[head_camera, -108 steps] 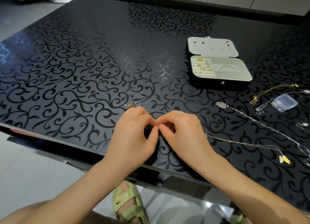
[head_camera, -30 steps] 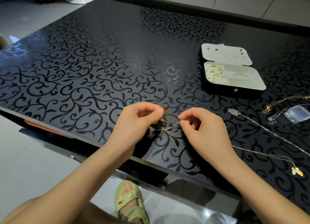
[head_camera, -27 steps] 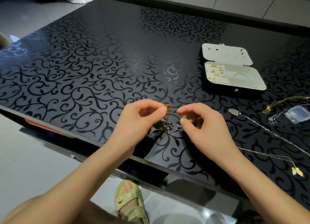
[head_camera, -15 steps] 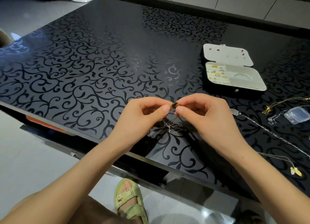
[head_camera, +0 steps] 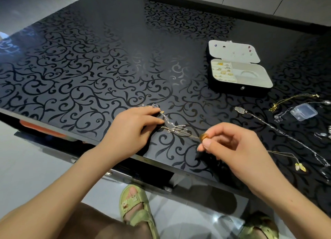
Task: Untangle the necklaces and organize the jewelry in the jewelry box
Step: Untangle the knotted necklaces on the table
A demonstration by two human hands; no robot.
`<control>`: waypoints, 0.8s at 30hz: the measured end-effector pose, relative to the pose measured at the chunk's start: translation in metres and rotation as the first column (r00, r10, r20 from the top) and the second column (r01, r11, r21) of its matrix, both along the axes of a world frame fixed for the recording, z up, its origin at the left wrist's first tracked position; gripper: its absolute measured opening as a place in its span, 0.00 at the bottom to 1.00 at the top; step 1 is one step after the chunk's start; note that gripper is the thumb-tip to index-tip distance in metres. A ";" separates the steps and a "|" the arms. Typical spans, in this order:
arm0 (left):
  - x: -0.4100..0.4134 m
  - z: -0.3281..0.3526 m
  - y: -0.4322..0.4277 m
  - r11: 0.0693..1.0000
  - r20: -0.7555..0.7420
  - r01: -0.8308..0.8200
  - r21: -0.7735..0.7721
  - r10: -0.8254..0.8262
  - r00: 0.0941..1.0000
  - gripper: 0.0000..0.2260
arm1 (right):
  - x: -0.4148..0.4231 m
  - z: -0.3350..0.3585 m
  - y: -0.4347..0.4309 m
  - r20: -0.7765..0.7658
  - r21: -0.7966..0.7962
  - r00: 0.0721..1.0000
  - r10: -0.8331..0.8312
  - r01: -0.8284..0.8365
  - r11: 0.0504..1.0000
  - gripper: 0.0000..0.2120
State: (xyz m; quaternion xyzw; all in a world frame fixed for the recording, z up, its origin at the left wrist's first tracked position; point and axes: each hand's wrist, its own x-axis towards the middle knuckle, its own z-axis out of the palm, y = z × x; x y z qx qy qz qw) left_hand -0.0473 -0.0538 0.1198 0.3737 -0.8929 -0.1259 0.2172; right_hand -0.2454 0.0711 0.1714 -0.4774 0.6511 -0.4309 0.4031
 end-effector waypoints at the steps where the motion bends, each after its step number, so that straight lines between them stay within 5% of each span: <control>1: 0.002 0.000 0.000 1.000 0.002 -0.001 0.007 0.001 1.000 0.10 | 0.001 -0.002 0.003 -0.034 0.019 0.999 0.008 -0.008 1.000 0.04; 7: 0.013 0.002 -0.002 0.997 0.024 0.029 0.065 -0.031 0.999 0.15 | 0.006 -0.021 0.014 -0.284 0.071 0.958 0.043 -0.023 0.997 0.07; 12: 0.019 0.005 -0.004 0.987 0.029 0.081 0.141 -0.085 0.996 0.21 | 0.010 -0.021 0.017 -0.576 0.102 0.805 0.144 -0.104 0.989 0.06; 24: 0.023 0.005 -0.003 0.982 0.004 0.098 0.162 -0.100 0.995 0.23 | 0.017 -0.008 -0.028 -0.727 -0.011 0.678 0.105 -0.165 0.986 0.02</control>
